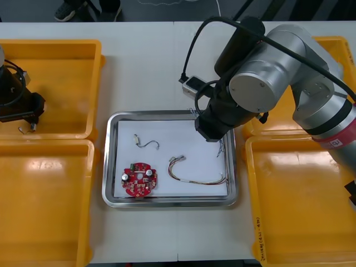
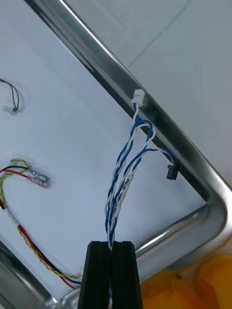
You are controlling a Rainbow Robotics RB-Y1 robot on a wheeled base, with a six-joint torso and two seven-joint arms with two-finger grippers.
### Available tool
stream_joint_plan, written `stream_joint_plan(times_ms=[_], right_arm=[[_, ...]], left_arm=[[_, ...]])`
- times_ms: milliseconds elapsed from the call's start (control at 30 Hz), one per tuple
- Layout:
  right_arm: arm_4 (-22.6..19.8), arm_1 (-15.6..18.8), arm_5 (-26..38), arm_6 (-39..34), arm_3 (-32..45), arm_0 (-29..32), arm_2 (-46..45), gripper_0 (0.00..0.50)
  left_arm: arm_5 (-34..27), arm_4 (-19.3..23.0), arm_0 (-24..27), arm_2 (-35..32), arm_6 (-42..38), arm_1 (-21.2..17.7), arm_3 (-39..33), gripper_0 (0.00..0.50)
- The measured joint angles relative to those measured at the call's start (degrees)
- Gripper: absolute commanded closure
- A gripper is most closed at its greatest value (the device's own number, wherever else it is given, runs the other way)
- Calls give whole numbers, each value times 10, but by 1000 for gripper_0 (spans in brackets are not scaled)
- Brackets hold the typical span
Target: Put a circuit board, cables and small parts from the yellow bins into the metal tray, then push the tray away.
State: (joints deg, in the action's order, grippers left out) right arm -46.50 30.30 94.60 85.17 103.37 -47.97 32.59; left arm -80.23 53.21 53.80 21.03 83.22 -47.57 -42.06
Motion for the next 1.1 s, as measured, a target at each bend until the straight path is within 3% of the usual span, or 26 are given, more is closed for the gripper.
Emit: stream_joint_plan(times_ms=[167,367,867,1100], right_arm=[[14,-3,-14,27,0,0,16,500],[35,-3,-28,121,0,0,35,500],[90,-3,-81,160,-17,0,117,500],[99,-3,-93,160,-26,0,139,500]], left_arm=[[2,-3,1,0,0,0,-11,500],[3,-8,1,-28,0,0,-45,500],[3,-31,1,-147,-1,-2,-111,500],[3,-39,1,-158,-1,-3,-129,500]])
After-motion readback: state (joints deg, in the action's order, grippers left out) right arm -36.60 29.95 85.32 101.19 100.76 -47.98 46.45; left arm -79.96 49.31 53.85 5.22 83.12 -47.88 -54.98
